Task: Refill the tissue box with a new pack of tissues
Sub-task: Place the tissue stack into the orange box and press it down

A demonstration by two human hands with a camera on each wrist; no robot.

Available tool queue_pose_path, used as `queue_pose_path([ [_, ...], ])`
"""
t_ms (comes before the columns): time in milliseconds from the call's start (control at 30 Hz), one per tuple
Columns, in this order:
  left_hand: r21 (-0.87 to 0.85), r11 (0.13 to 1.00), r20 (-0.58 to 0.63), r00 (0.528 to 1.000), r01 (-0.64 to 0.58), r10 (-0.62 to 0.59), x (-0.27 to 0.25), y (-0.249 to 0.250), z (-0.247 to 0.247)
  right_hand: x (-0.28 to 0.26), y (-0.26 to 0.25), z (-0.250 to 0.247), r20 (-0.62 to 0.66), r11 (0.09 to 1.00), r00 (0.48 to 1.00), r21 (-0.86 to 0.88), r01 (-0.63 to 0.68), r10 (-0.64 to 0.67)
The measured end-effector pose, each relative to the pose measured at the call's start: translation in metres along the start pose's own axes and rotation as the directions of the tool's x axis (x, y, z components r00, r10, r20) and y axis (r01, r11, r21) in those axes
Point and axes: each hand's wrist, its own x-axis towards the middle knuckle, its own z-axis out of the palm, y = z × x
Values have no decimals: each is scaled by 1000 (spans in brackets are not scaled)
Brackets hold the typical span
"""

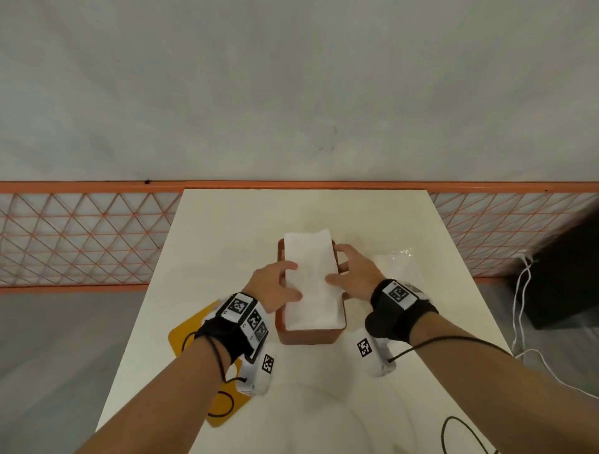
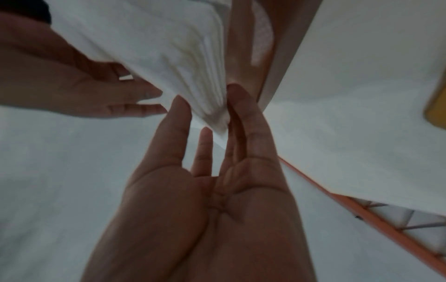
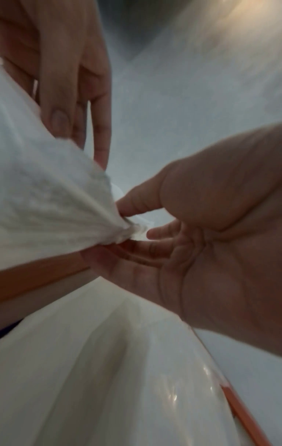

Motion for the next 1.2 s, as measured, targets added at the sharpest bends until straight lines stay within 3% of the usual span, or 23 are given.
queue_pose_path([
  [133, 116, 993, -20, 999, -26, 29, 1, 0, 1, 0, -1, 8, -67, 984, 995, -171, 57, -69],
  [300, 257, 966, 8, 1000, -9, 7, 4, 0, 2, 0, -3, 17, -54, 934, 990, -342, 104, -130],
  [433, 477, 878, 48, 999, -45, 26, 7, 2, 4, 3, -5, 21, -33, 876, 989, -469, 109, -141],
  [633, 616, 784, 73, 997, -70, 32, 9, -4, 12, 3, 1, 30, -98, 796, 963, -587, 146, -250],
  [766, 709, 694, 73, 992, -122, 99, 11, -13, 15, 3, 7, 30, -20, 625, 946, -755, 199, -324],
  [866, 744, 655, 131, 990, -132, 51, 15, -17, 16, 5, 10, 30, 55, 557, 979, -815, 158, -197],
  [933, 726, 675, 152, 988, -129, 25, 16, -17, 15, 6, 12, 30, 71, 558, 985, -816, 148, -157],
  [1066, 574, 810, 161, 986, -121, 34, 17, -20, 14, 6, 12, 26, 68, 583, 988, -801, 136, -138],
  [1200, 556, 820, 168, 985, -136, 50, 19, -30, 15, 6, 12, 20, 68, 561, 993, -821, 109, -94],
])
